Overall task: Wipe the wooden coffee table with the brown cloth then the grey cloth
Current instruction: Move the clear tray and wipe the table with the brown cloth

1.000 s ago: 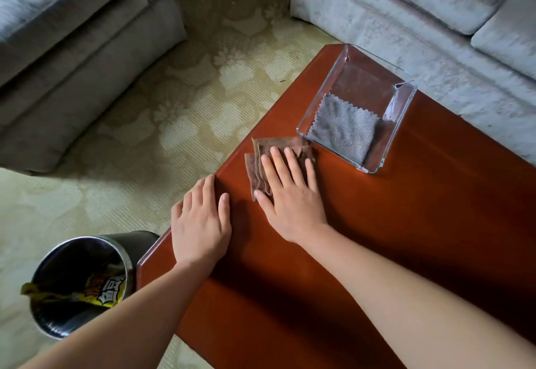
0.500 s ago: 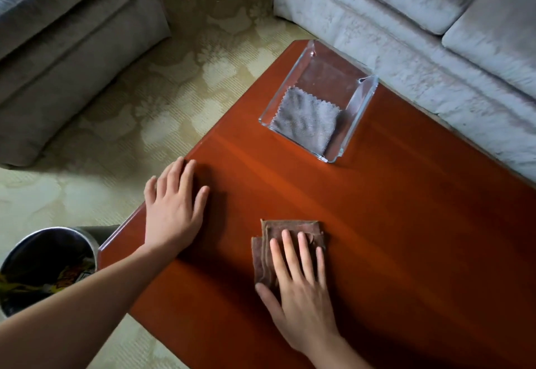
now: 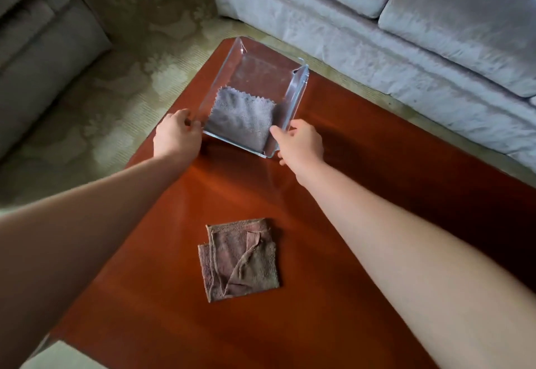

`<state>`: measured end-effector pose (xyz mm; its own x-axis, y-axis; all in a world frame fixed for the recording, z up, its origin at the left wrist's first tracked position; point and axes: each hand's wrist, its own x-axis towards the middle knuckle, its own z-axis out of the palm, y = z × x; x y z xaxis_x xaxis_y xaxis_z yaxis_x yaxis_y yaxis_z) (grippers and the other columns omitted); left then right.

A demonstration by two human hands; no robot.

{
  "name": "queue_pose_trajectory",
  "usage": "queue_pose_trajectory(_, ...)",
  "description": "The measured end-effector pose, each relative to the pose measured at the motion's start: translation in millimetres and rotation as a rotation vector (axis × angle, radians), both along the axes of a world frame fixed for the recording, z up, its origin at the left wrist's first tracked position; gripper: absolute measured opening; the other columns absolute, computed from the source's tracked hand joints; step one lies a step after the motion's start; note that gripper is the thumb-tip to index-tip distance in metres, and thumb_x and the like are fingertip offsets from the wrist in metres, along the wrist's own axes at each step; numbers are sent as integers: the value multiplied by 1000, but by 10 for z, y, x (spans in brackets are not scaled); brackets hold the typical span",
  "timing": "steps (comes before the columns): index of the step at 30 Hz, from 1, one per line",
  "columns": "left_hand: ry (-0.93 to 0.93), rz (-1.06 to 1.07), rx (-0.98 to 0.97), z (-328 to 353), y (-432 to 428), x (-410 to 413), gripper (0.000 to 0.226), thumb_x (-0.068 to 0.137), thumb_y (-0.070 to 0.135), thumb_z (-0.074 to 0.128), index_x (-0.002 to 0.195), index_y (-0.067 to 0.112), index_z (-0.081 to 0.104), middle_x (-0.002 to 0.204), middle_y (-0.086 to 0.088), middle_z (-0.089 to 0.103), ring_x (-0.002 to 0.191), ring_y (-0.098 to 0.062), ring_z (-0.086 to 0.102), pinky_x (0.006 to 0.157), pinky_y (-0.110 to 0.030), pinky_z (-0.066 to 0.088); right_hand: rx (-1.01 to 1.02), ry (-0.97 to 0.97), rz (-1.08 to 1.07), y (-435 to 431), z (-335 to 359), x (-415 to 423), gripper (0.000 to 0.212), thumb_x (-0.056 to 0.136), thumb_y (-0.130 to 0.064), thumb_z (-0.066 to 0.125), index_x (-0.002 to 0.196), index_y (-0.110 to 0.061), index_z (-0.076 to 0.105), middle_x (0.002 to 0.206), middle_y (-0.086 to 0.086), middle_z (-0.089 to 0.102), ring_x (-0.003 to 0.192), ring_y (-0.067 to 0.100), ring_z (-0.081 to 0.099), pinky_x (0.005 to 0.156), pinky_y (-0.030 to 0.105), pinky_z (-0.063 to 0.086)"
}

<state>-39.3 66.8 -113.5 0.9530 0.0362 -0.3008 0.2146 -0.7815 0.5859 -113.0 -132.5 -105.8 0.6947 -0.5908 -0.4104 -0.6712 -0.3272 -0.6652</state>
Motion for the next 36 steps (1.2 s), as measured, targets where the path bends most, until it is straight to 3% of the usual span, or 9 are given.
queue_pose_trajectory(2,23,8,-34,-14,1,48,33,97,31,55,122,18,72,121,-14,70,114,-38,65,103,-43,52,33,21,-39,9,-21,81,32,89,-45,73,106,-23,58,93,1,75,62,22,75,76,40,65)
queue_pose_trajectory(4,49,74,-123,-66,-6,89,18,91,29,57,89,22,73,88,-10,74,83,-35,75,88,-47,62,30,48,-67,-15,-60,142,30,90,-41,74,100,-17,59,85,3,76,54,20,73,71,34,64)
queue_pose_trajectory(6,84,149,-191,-82,-39,136,24,93,12,59,73,23,67,72,-4,69,65,-30,73,81,-49,65,10,49,-87,-46,-123,187,26,87,-39,76,100,-19,65,92,7,77,67,25,77,68,36,65)
queue_pose_trajectory(8,92,188,-233,-52,-80,152,33,93,1,60,70,24,67,69,-2,67,56,-22,70,80,-48,65,10,56,-103,-71,-173,195,23,86,-36,75,99,-20,64,100,10,77,85,34,77,76,43,66)
queue_pose_trajectory(18,126,39,-314,92,-890,-607,31,94,1,64,80,28,72,75,-3,74,59,-20,74,76,-45,66,-43,108,-172,-838,-142,-870,37,91,-42,69,119,-18,65,113,9,73,93,37,75,87,49,62)
queue_pose_trajectory(22,175,-38,-305,25,-1464,-1050,34,91,6,65,69,31,70,73,0,75,65,-23,77,78,-46,66,-72,151,-235,-1334,-101,-1507,35,97,-37,68,122,-12,64,121,12,70,107,37,69,94,45,57)
queue_pose_trajectory(30,248,-131,-378,-55,-2493,-1942,34,95,4,63,76,31,68,74,3,72,52,-11,72,76,-43,66,-117,216,-319,-2193,-40,-2564,37,102,-33,64,130,-8,61,129,14,67,116,37,65,97,46,55)
queue_pose_trajectory(36,277,-165,-357,-152,-2773,-2273,31,96,3,63,78,27,68,78,2,73,61,-19,76,78,-43,65,-119,229,-295,-2493,-116,-2910,40,103,-34,63,134,-9,59,127,13,68,114,34,66,97,47,55)
